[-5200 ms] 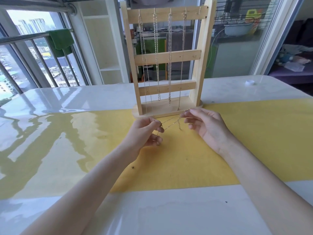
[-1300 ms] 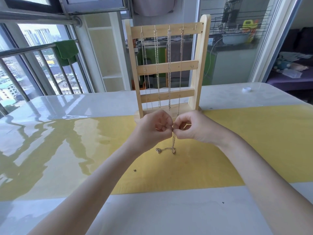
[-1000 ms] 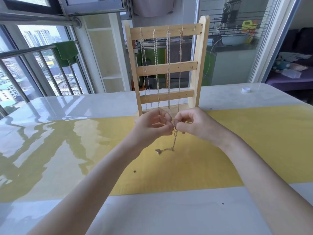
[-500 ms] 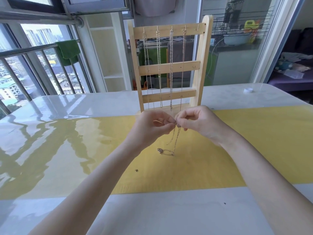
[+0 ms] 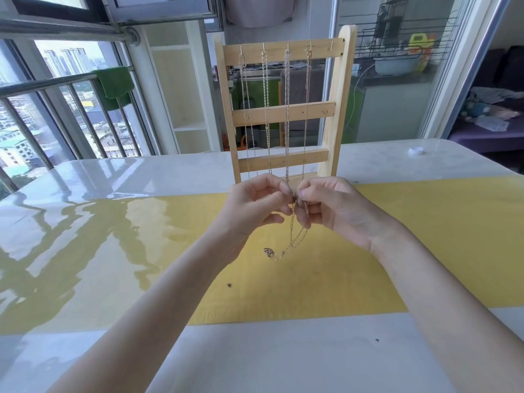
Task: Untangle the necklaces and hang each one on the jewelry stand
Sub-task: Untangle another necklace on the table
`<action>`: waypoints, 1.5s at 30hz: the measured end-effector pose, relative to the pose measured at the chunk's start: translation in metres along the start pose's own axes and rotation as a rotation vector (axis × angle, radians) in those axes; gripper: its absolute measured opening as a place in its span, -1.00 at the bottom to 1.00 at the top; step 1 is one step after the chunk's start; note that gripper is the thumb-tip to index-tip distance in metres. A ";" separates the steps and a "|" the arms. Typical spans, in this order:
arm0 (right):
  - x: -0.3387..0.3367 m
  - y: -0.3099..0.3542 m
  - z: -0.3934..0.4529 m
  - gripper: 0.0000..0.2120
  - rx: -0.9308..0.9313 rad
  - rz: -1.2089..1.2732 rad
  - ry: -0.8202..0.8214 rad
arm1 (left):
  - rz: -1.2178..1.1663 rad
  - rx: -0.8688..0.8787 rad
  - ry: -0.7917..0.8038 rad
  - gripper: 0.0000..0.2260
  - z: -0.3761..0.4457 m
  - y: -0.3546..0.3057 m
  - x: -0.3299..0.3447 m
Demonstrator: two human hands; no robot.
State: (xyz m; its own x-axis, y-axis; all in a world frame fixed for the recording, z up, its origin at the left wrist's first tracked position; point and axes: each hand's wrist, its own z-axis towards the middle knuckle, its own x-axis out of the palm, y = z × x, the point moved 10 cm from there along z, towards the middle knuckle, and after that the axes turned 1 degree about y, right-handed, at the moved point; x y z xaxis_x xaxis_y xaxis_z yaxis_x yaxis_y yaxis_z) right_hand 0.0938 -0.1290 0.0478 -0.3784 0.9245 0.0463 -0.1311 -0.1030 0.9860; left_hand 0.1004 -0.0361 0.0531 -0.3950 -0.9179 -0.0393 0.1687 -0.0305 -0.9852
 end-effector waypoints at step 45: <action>-0.041 -0.012 -0.005 -0.82 0.115 -0.014 -0.190 | -0.454 -0.117 -0.133 -0.83 0.009 0.022 -0.026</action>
State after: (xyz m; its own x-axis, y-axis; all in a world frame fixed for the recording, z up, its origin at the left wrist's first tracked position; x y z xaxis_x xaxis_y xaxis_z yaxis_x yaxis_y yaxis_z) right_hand 0.1065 -0.1678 0.0330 -0.1966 0.9792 0.0507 -0.0262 -0.0570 0.9980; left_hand 0.1227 -0.0162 0.0342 -0.2854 -0.8649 0.4129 -0.1001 -0.4016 -0.9103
